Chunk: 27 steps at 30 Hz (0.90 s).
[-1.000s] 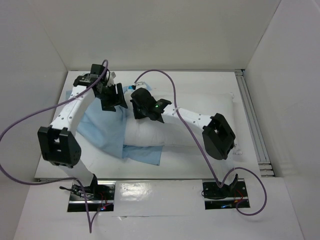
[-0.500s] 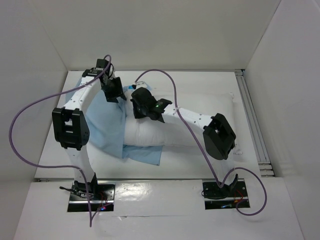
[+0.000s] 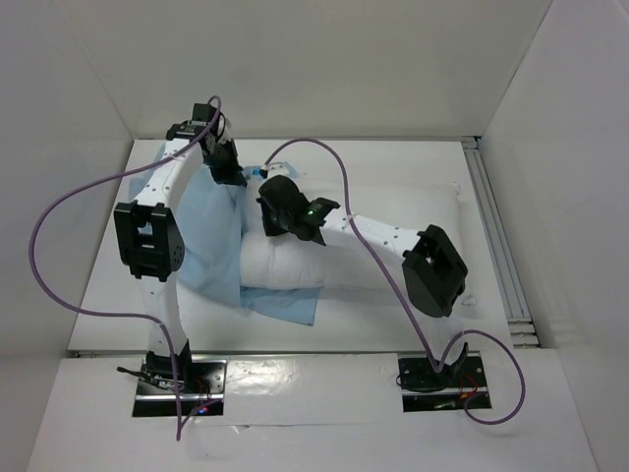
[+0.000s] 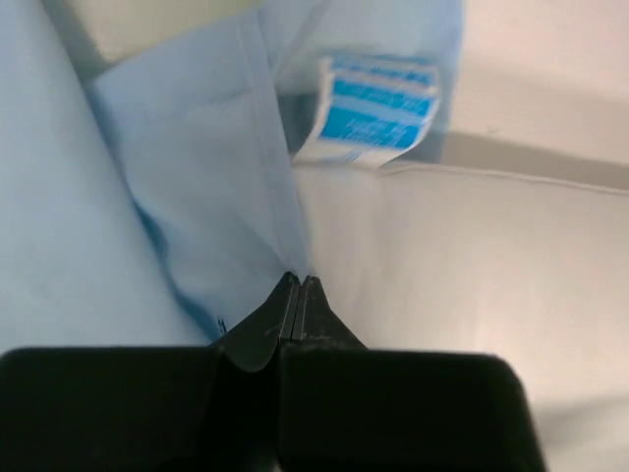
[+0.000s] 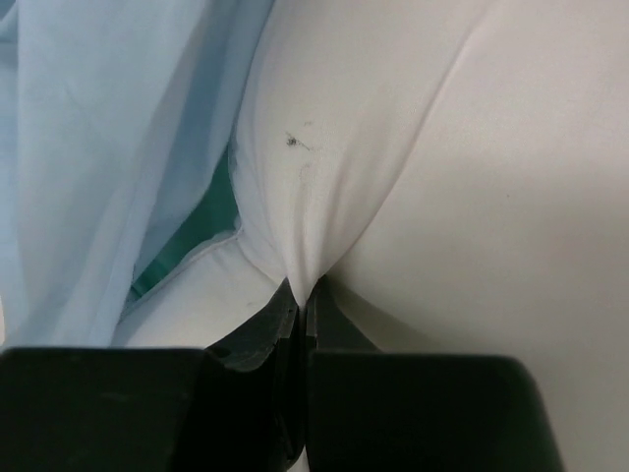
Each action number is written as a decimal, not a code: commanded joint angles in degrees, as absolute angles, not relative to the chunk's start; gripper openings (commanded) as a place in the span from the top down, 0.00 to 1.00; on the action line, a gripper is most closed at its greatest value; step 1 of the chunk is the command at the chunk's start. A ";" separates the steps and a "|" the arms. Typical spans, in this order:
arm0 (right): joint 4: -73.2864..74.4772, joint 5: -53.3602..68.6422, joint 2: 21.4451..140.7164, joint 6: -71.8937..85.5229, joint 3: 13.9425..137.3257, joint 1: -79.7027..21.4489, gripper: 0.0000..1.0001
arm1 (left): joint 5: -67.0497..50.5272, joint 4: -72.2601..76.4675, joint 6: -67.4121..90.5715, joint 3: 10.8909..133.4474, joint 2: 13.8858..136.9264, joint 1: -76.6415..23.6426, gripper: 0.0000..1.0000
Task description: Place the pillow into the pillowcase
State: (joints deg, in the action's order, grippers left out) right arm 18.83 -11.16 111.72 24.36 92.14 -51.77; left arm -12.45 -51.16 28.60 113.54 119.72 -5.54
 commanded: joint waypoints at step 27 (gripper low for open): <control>-12.57 -35.76 103.79 10.55 82.62 -59.24 1.00 | -41.22 -47.47 35.15 124.37 117.42 -18.10 1.00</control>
State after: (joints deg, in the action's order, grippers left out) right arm -0.25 -30.76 104.36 10.98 82.70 -58.63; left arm -33.04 -50.78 30.92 125.38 116.16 -16.82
